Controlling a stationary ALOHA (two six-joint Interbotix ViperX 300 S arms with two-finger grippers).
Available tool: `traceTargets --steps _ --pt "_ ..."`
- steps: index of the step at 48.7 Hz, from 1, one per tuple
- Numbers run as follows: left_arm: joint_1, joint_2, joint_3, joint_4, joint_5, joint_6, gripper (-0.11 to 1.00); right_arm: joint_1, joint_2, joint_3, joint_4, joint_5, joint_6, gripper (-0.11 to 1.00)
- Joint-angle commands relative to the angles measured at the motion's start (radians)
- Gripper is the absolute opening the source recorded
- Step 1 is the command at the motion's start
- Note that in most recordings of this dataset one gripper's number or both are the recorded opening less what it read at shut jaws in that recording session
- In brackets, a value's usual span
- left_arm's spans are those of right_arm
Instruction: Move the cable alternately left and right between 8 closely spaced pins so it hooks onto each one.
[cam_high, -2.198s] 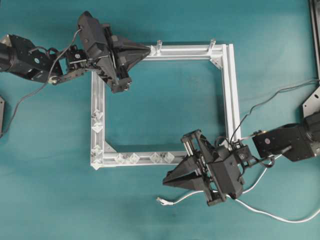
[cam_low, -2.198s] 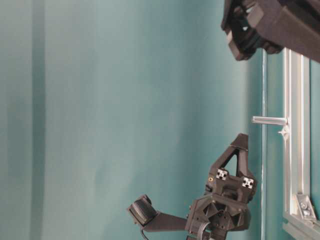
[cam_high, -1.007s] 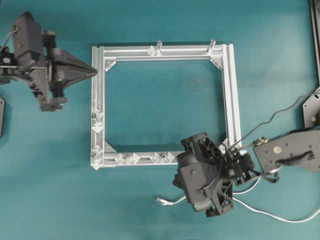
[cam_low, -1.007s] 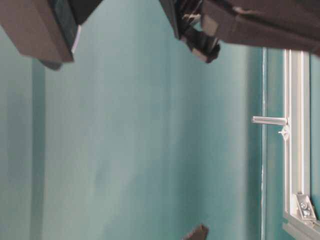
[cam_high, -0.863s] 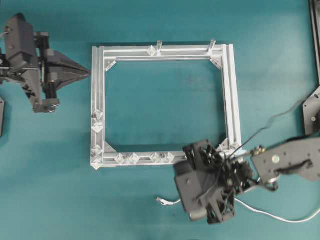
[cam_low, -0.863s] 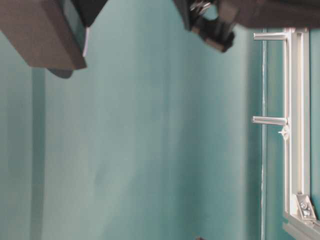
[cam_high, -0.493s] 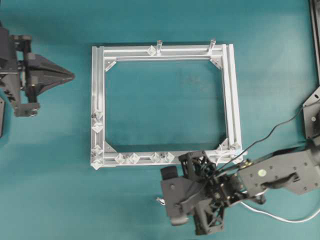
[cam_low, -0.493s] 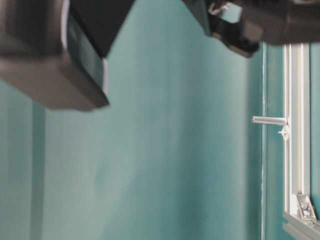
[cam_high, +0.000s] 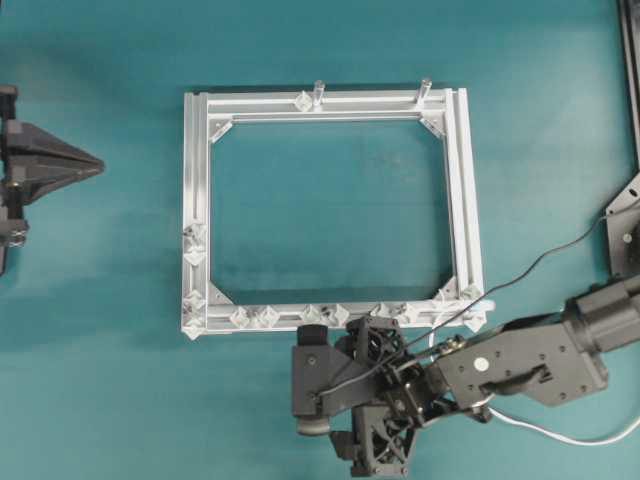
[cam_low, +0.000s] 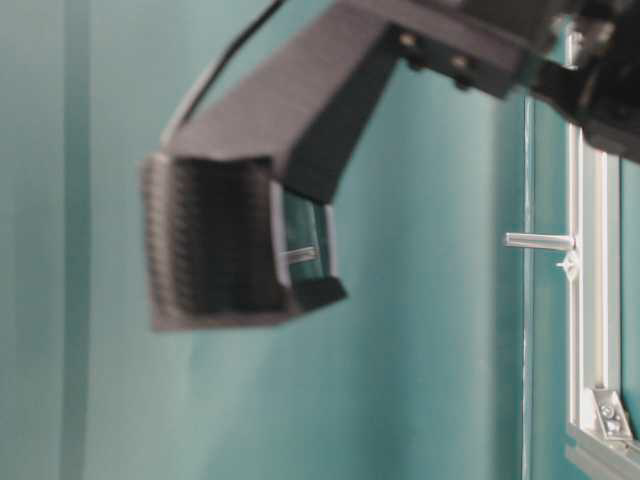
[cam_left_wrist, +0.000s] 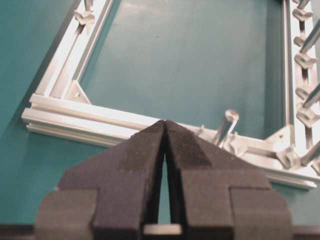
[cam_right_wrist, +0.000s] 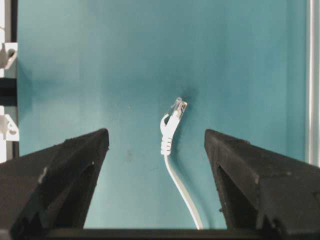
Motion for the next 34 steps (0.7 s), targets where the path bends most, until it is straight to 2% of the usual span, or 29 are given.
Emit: traceTargets --steps 1,10,34 --pt "-0.002 -0.037 0.000 0.002 0.020 -0.008 0.06 0.003 0.000 -0.029 0.002 0.006 0.006 0.81" --pt "-0.003 -0.091 0.017 0.002 0.072 -0.009 0.06 0.003 0.040 -0.041 0.002 0.012 0.031 0.81" --pt "-0.002 -0.095 0.023 0.002 0.071 -0.011 0.06 0.003 0.115 -0.077 0.002 0.014 0.041 0.81"
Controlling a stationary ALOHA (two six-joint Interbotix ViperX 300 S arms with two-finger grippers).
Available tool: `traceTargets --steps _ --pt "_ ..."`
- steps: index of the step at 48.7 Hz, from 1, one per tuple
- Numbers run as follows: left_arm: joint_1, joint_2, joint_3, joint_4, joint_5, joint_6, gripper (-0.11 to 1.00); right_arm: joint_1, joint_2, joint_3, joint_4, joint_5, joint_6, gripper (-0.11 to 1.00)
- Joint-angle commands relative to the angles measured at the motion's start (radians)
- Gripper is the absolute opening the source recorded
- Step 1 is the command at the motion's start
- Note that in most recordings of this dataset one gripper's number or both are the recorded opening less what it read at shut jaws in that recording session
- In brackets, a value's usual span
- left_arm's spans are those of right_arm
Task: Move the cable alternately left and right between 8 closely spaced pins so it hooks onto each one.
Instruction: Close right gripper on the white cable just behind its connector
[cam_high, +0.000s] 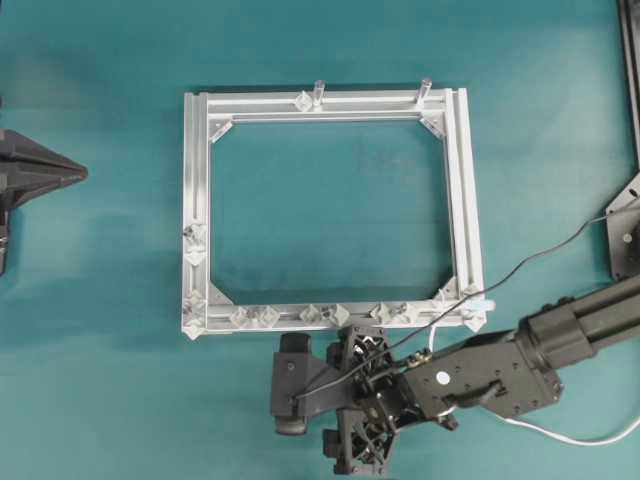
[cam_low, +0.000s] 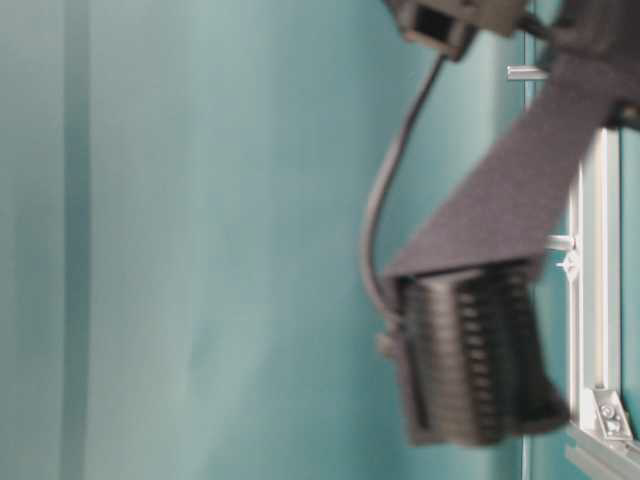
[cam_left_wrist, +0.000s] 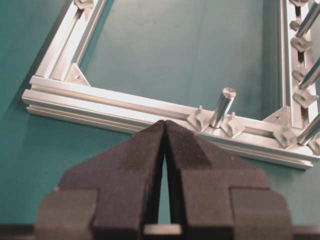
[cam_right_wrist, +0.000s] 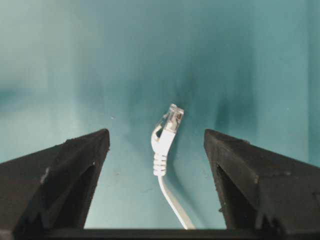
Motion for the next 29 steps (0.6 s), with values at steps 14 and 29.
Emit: traceTargets --steps 14,29 --pt "-0.003 0.006 -0.009 0.002 -0.006 -0.009 0.06 0.003 -0.003 -0.021 0.000 -0.002 0.002 0.75" --pt "-0.003 0.006 -0.008 0.002 -0.006 -0.011 0.06 0.003 -0.005 -0.032 0.000 0.000 0.002 0.14"
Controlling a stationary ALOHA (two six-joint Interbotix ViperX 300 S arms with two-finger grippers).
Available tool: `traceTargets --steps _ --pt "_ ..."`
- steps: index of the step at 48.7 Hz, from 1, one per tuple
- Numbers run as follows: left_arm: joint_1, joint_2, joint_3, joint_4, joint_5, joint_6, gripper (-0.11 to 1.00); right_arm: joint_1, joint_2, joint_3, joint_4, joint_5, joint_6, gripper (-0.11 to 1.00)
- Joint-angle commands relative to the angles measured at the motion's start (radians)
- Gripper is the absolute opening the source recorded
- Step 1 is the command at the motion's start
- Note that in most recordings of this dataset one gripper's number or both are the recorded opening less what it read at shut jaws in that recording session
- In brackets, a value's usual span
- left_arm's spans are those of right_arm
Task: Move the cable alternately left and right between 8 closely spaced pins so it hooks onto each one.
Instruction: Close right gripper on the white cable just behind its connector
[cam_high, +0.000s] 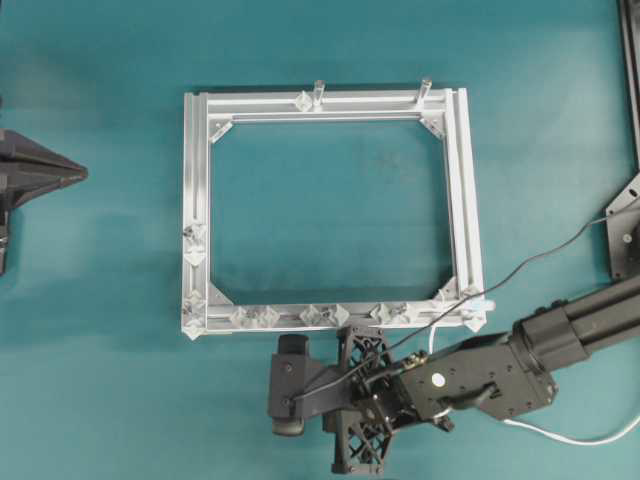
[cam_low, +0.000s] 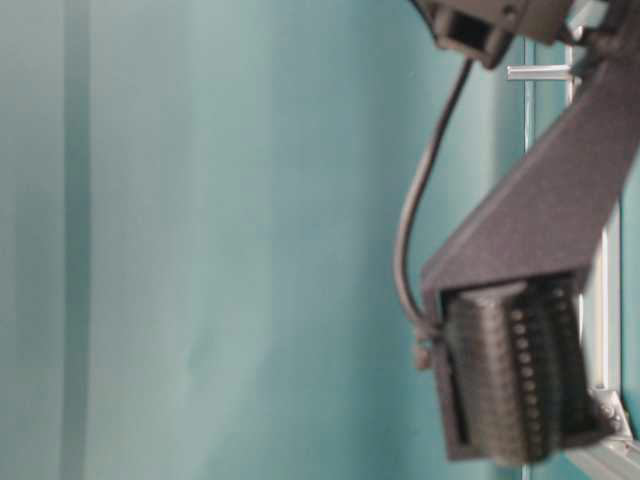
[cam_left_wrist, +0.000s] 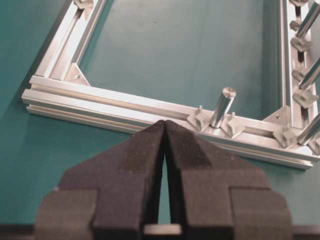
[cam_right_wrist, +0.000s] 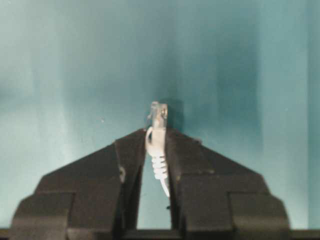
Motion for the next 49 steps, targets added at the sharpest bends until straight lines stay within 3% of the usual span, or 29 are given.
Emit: traceTargets --steps 1,26,39,49 --pt "-0.002 0.006 -0.009 0.003 -0.006 -0.009 0.06 0.002 -0.018 -0.023 0.000 -0.002 0.000 0.13" --pt "-0.002 0.006 -0.008 0.003 -0.008 -0.009 0.06 0.003 -0.075 -0.049 0.000 0.186 0.012 0.13" --pt "-0.002 0.006 -0.006 0.003 -0.008 -0.011 0.06 0.009 -0.121 -0.035 -0.025 0.256 0.186 0.13" --pt "-0.002 0.005 -0.006 0.003 -0.008 -0.020 0.06 0.040 -0.133 -0.028 -0.083 0.293 0.351 0.13"
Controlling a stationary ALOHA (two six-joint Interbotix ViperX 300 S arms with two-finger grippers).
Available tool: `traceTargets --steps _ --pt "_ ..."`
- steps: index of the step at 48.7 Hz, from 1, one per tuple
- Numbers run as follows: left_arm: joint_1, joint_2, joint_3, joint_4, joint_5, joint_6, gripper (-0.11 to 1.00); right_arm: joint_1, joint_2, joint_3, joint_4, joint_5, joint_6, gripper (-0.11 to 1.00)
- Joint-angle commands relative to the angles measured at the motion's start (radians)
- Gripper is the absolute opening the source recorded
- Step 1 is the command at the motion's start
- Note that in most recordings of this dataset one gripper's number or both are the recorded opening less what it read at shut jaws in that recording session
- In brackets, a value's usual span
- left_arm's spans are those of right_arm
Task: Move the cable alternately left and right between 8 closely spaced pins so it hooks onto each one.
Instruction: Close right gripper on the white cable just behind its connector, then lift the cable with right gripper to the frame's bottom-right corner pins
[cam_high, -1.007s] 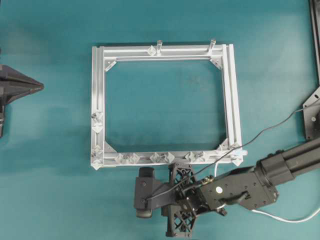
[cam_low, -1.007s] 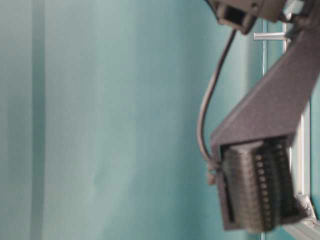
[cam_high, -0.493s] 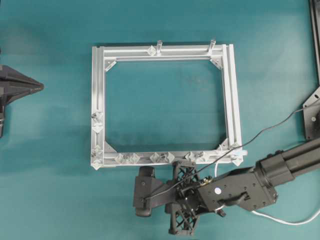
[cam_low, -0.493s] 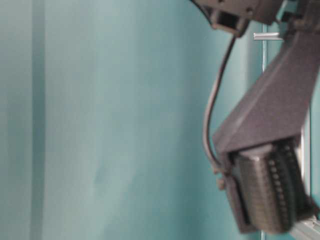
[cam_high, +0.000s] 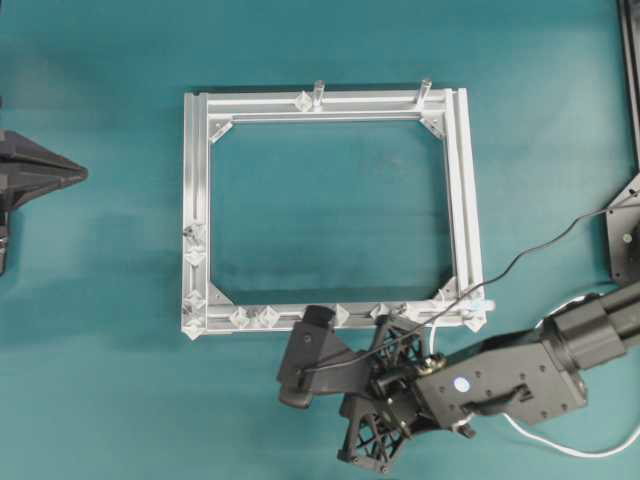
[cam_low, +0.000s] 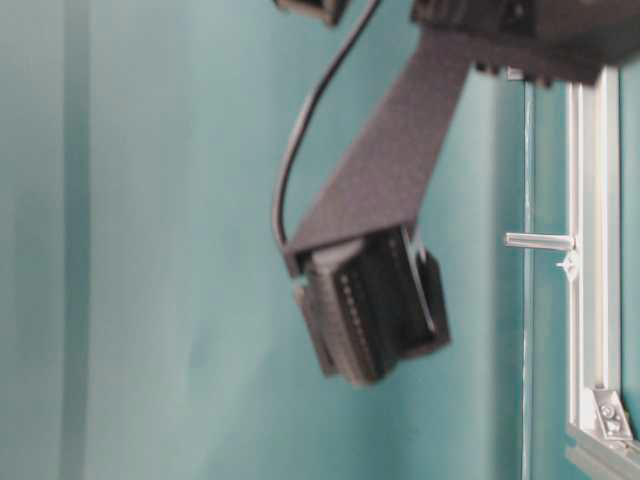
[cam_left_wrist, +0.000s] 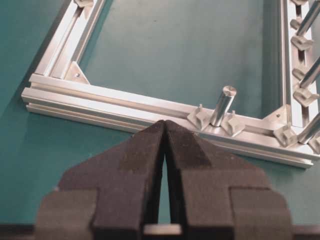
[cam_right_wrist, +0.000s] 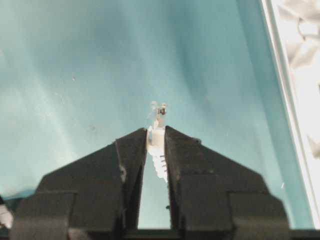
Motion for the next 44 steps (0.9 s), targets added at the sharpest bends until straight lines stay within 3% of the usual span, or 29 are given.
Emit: traceTargets --steps 1,16,28,35,44 --pt "-0.002 0.006 -0.008 0.003 -0.009 -0.020 0.06 0.020 -0.043 -0.002 -0.020 0.018 0.052 0.13" --pt "-0.002 0.006 -0.005 0.005 -0.009 -0.041 0.06 0.049 -0.100 0.069 -0.063 0.083 0.373 0.13" --pt "-0.002 0.006 -0.005 0.003 -0.009 -0.041 0.06 0.061 -0.178 0.147 -0.071 0.156 0.623 0.13" --pt "-0.002 0.005 -0.005 0.003 -0.009 -0.041 0.06 0.072 -0.222 0.186 -0.071 0.218 0.724 0.13" --pt "-0.002 0.006 -0.005 0.003 -0.009 -0.041 0.06 0.072 -0.253 0.202 -0.072 0.233 0.802 0.13"
